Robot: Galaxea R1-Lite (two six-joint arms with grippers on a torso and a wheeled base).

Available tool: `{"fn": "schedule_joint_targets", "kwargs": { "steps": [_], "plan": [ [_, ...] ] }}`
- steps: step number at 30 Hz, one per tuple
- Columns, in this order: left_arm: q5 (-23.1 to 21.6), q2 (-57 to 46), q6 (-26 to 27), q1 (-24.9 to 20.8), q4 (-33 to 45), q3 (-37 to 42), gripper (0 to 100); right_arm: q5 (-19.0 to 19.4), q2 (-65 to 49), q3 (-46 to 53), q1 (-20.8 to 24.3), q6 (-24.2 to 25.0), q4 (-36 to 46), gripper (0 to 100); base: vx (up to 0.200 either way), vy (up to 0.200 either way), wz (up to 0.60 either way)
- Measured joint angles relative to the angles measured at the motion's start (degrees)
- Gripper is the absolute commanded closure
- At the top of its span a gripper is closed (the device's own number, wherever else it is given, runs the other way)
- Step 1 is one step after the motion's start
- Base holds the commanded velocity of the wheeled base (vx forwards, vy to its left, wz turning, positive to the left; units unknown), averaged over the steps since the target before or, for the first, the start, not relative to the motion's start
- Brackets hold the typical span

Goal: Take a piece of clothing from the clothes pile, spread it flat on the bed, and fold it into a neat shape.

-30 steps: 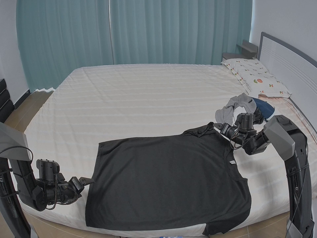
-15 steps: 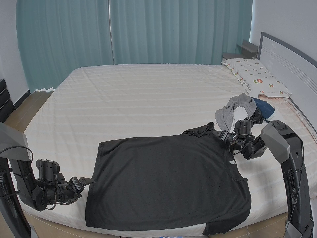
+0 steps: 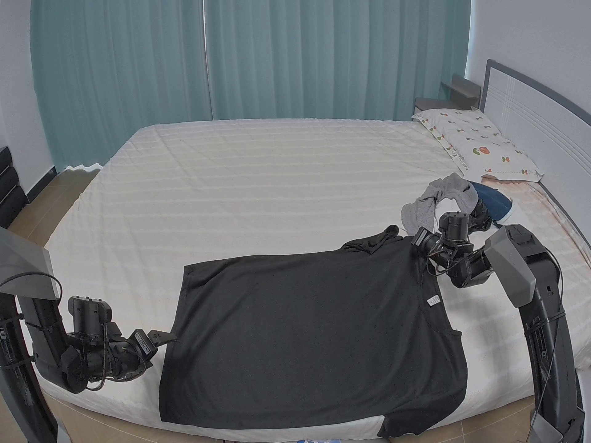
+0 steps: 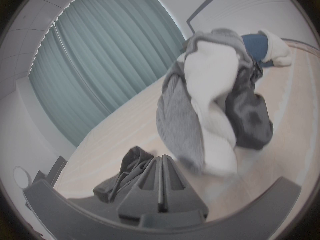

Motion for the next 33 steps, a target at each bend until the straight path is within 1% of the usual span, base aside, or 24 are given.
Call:
{"fn": "schedule_joint_targets", "kwargs": {
  "steps": [4, 10, 11, 21, 25, 28, 33],
  "plan": [
    [0.02, 0.05, 0.00, 0.00, 0.00, 0.00, 0, -1.76, 1.49, -3.33, 0.20, 0.00, -0.16, 100, 0.000, 0.000, 0.00],
    [0.05, 0.09, 0.00, -0.02, 0.00, 0.00, 0, -2.05, 2.84, -4.66, 0.26, -0.29, -0.32, 100, 0.000, 0.000, 0.00],
    [0.05, 0.09, 0.00, -0.02, 0.00, 0.00, 0, -2.05, 3.08, -4.73, 0.28, -0.40, -0.33, 0, 0.000, 0.000, 0.00],
    [0.05, 0.13, -0.15, -0.02, 0.00, 0.00, 0, -2.16, 3.68, -4.10, 0.23, -0.68, -1.01, 0, 0.000, 0.000, 0.00],
    [0.05, 0.13, -0.17, -0.02, 0.00, 0.00, 0, -2.10, 2.23, -1.60, 0.12, -0.62, -1.77, 0, 0.000, 0.000, 0.00],
    [0.02, 0.13, -0.20, -0.02, 0.00, 0.00, 0, -1.96, -0.06, 3.29, 0.12, -0.55, -2.56, 0, 0.000, 0.000, 0.00],
    [-0.22, 0.05, -0.46, -0.02, -0.17, 0.09, 0, -1.89, -5.96, 15.27, 0.65, -0.30, -4.07, 0, 0.000, 0.000, 0.00]
  ]
}}
